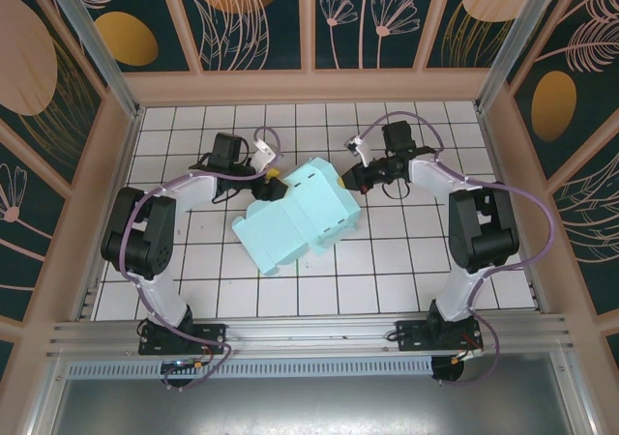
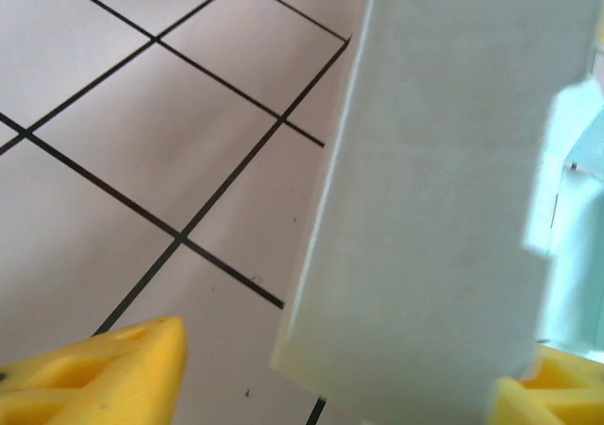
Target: Fold the paper box
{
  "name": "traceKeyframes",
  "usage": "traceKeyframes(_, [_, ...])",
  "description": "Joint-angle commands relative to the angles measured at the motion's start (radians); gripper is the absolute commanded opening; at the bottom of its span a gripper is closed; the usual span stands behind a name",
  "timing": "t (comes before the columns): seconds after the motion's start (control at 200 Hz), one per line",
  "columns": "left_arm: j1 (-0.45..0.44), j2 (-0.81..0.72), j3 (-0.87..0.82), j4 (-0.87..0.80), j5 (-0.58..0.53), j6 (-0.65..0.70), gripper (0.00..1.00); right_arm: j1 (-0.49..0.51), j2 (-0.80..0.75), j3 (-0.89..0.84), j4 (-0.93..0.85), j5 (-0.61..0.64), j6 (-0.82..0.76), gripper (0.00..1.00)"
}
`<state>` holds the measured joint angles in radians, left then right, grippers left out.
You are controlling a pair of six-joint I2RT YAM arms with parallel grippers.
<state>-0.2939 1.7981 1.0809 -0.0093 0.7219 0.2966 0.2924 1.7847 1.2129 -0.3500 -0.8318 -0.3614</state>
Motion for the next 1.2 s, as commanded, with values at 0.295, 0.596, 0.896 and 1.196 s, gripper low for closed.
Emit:
traceKeyframes(0.295, [-0.004, -0.032, 0.038, 0.075, -0.085, -0.052, 0.54, 0.044, -0.023, 0.025, -0.010, 0.049, 0.036, 0.00])
traceKeyframes(0.596, [-0.004, -0.061, 0.039, 0.054, 0.006, -0.030, 0.08, 0.048, -0.042, 0.019, -0.031, 0.061, 0.006, 0.00])
traceKeyframes(0.896, [-0.003, -0.061, 0.040, 0.100, -0.007, -0.162, 0.00, 0.021, -0.136, -0.116, 0.165, 0.054, 0.059, 0.52])
traceKeyframes(1.196, [0.007, -0.058, 0.042, 0.129, 0.144, -0.190, 0.00, -0.057, -0.332, -0.430, 0.620, 0.053, 0.103, 0.67])
